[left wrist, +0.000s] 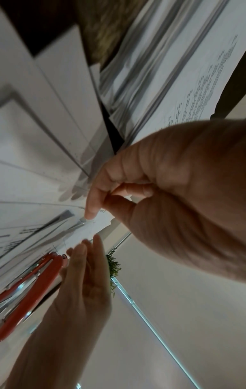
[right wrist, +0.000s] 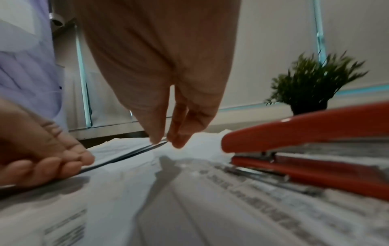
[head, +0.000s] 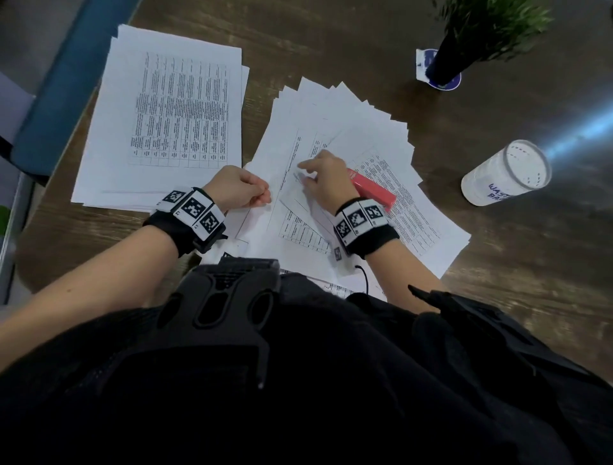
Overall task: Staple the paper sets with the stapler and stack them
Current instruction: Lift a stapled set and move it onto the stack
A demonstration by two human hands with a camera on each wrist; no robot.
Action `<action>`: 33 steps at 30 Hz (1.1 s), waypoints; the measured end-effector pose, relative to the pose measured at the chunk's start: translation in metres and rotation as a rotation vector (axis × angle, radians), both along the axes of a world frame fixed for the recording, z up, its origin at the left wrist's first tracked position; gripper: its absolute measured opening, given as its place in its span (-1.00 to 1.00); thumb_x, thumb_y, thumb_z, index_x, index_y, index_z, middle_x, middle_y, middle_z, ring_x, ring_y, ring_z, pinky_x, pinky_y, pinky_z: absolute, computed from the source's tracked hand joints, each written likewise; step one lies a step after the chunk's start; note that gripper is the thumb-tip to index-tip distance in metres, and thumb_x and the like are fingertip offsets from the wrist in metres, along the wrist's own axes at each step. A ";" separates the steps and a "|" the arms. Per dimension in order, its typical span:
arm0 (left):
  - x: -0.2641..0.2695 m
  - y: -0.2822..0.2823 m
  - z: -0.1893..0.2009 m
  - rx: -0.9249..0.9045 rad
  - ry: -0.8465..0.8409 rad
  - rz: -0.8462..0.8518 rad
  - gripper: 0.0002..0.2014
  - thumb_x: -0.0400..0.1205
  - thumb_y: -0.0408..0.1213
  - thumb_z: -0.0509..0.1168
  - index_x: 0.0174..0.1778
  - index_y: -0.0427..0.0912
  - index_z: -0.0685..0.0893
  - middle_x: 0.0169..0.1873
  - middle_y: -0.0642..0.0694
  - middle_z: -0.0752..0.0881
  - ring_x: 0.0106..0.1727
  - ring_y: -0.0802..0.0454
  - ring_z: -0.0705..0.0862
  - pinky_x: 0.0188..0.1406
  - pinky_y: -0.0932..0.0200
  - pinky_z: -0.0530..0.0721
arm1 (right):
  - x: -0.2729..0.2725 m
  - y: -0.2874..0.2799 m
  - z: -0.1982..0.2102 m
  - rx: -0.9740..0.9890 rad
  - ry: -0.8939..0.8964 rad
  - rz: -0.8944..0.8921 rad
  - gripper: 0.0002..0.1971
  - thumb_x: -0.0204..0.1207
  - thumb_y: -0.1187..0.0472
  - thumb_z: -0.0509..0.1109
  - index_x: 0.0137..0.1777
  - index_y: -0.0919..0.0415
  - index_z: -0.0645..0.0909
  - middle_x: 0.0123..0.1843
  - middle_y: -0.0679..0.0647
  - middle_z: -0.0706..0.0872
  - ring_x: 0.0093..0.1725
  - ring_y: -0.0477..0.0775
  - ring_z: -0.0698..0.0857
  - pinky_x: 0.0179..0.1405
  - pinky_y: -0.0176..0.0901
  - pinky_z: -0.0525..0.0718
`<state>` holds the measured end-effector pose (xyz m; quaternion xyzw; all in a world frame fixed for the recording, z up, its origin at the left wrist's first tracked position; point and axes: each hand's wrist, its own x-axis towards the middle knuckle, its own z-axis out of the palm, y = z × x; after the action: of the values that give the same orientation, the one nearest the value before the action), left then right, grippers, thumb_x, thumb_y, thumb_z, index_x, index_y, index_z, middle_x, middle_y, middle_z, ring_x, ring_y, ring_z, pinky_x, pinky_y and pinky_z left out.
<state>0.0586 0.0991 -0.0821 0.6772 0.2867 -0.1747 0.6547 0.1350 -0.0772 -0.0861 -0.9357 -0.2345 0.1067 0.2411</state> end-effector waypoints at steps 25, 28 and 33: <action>0.012 -0.011 0.007 -0.050 -0.010 -0.019 -0.89 0.70 -0.50 0.25 -0.11 -0.42 0.65 -0.22 -0.26 0.72 -0.24 0.04 0.74 -0.27 0.35 0.77 | 0.014 0.009 -0.009 -0.446 0.041 0.249 -0.86 0.60 0.40 0.32 0.12 0.40 0.58 0.17 0.28 0.51 0.00 0.27 0.66 -0.02 0.01 0.61; 0.013 -0.013 0.004 -0.065 -0.010 0.009 -0.84 0.71 -0.48 0.23 -0.17 -0.39 0.64 -0.22 -0.28 0.71 -0.22 0.00 0.73 -0.16 0.25 0.79 | 0.004 0.004 -0.011 -0.413 0.015 0.184 -0.80 0.55 0.43 0.37 0.13 0.35 0.48 0.15 0.23 0.48 -0.10 0.21 0.63 -0.11 -0.01 0.60; 0.019 -0.022 0.008 -0.194 0.010 0.075 -0.71 0.79 -0.39 0.07 -0.16 -0.42 0.60 -0.24 -0.29 0.69 -0.20 -0.07 0.74 0.00 0.14 0.78 | -0.015 0.008 0.017 0.117 0.097 0.150 -0.89 0.56 0.39 0.37 0.04 0.36 0.67 -0.04 0.12 0.70 -0.13 0.00 0.57 -0.09 -0.40 0.46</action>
<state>0.0780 0.0775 -0.0745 0.5984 0.2970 -0.1804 0.7219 0.1205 -0.0697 -0.0693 -0.8936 -0.2975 0.1558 0.2977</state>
